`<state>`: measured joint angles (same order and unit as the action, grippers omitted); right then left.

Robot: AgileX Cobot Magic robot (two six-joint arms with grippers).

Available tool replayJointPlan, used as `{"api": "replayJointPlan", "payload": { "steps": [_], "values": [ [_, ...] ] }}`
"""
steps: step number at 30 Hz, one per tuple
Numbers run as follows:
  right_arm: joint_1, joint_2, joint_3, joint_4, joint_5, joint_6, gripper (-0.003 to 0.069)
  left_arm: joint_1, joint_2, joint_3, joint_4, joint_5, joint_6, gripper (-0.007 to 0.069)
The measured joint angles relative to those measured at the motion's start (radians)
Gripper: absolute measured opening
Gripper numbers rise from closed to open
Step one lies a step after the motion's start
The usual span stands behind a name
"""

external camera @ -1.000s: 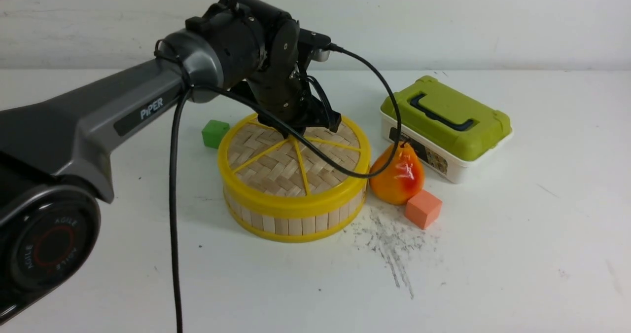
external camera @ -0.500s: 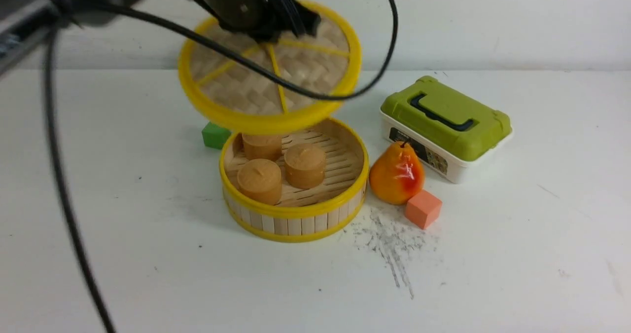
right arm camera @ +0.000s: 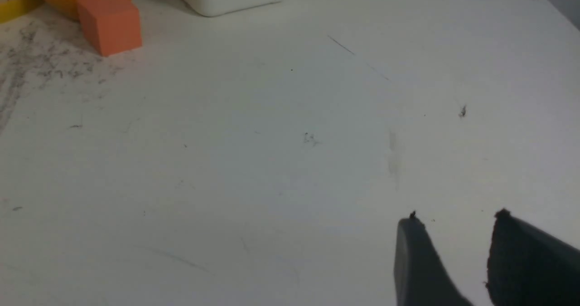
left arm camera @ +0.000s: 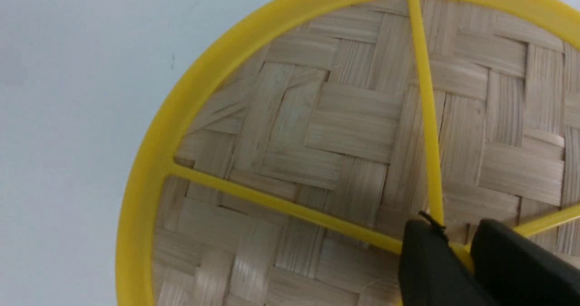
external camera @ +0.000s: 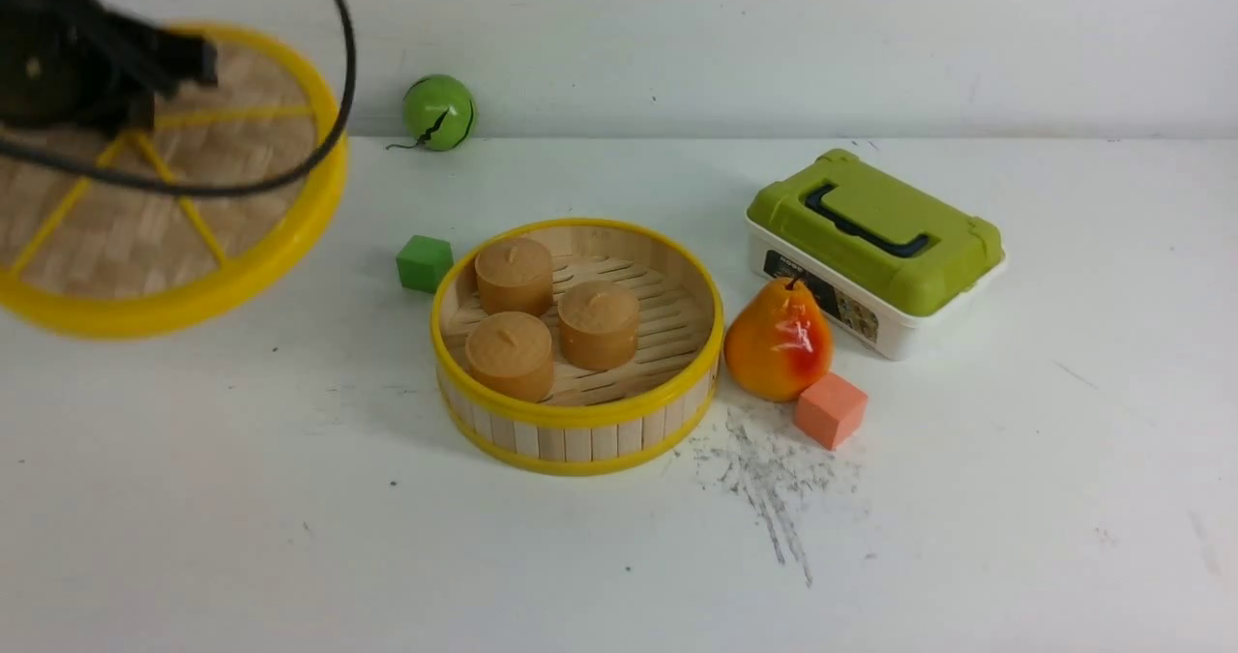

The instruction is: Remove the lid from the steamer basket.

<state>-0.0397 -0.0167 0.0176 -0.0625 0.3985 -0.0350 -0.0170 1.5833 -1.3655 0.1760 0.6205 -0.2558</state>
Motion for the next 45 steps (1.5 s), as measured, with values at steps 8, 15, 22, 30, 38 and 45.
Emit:
{"api": "replayJointPlan", "payload": {
  "steps": [8,15,22,30,38,45],
  "values": [
    [0.000,0.000,0.000,0.000,0.000,0.000,0.0240,0.026,0.192,0.100,-0.054,-0.180,-0.046,0.0104],
    [0.000,0.000,0.000,0.000,0.000,0.000,0.0240,0.026,0.269,0.100,-0.080,-0.265,-0.053,0.0104],
    [0.000,0.000,0.000,0.000,0.000,0.000,0.0240,0.026,0.266,0.099,-0.081,-0.288,-0.036,0.0258],
    [0.000,0.000,0.000,0.000,0.000,0.000,0.0240,0.026,0.020,0.100,-0.089,-0.190,-0.024,0.0124],
    [0.000,0.000,0.000,0.000,0.000,0.000,0.0240,0.026,-0.480,0.142,-0.176,-0.208,0.068,-0.0013],
    [0.000,0.000,0.000,0.000,0.000,0.000,0.0240,0.026,-0.842,0.457,-0.382,-0.278,0.291,-0.0013]
  ]
}}
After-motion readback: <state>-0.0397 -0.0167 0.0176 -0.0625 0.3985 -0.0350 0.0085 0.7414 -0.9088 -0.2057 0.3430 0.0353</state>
